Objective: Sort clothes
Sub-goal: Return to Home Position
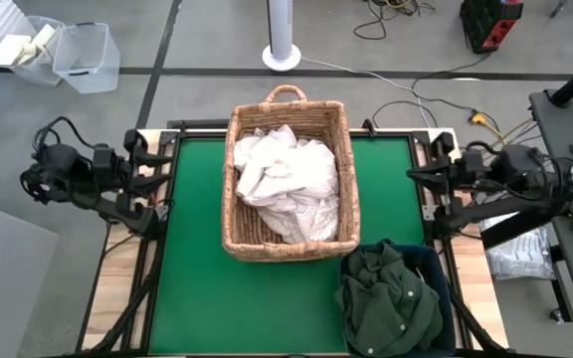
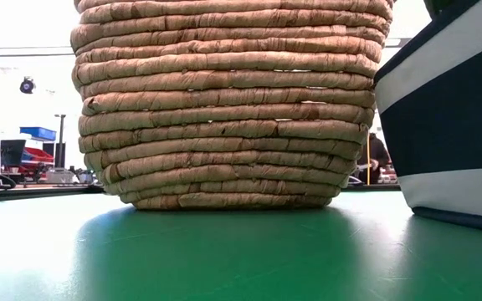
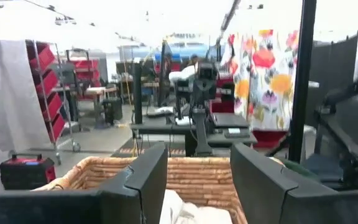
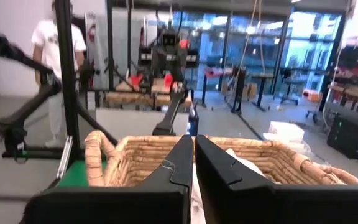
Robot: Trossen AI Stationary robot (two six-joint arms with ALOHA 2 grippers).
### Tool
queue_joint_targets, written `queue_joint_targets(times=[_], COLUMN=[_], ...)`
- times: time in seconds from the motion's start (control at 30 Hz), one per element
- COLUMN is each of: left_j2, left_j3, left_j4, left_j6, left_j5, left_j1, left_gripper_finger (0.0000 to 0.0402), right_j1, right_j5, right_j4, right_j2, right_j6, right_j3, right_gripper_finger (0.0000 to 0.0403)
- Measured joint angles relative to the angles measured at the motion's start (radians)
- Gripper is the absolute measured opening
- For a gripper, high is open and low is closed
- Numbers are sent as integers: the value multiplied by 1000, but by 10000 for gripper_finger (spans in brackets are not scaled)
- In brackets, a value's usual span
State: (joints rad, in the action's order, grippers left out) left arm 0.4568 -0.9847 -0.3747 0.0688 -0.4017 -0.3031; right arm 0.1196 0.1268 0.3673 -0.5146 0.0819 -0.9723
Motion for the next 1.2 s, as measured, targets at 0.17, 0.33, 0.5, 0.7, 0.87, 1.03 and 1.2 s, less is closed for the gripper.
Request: queue_joint_targets(times=[0.17, 0.33, 0.5, 0.7, 0.87, 1.03, 1.2], left_j2=[-126, -243, -315, -347, -385, -455, -448], left_j3=[136, 273, 422, 597, 699, 776, 811], left_j4=[117, 205, 250, 300, 405, 433, 470], left_j6=[-1, -29, -68, -82, -120, -131, -146], left_j5=[0, -91, -121, -121, -123, -123, -129], left_j1=[0, 0, 0, 0, 4, 5, 8], left_gripper_finger=[154, 153, 153, 153, 153, 153, 153], right_j1=[0, 0, 0, 0, 0, 0, 0], right_j5=[0, 0, 5, 9, 14, 23, 32], right_j4=[-127, -175, -174, -167, -148, -106, -113], right_j2=[140, 284, 418, 513, 481, 466, 480], right_j6=[-4, -4, -85, -217, -142, 8, 63], right_j3=[163, 304, 423, 504, 502, 512, 516], right_gripper_finger=[9, 9, 9, 12, 13, 13, 13])
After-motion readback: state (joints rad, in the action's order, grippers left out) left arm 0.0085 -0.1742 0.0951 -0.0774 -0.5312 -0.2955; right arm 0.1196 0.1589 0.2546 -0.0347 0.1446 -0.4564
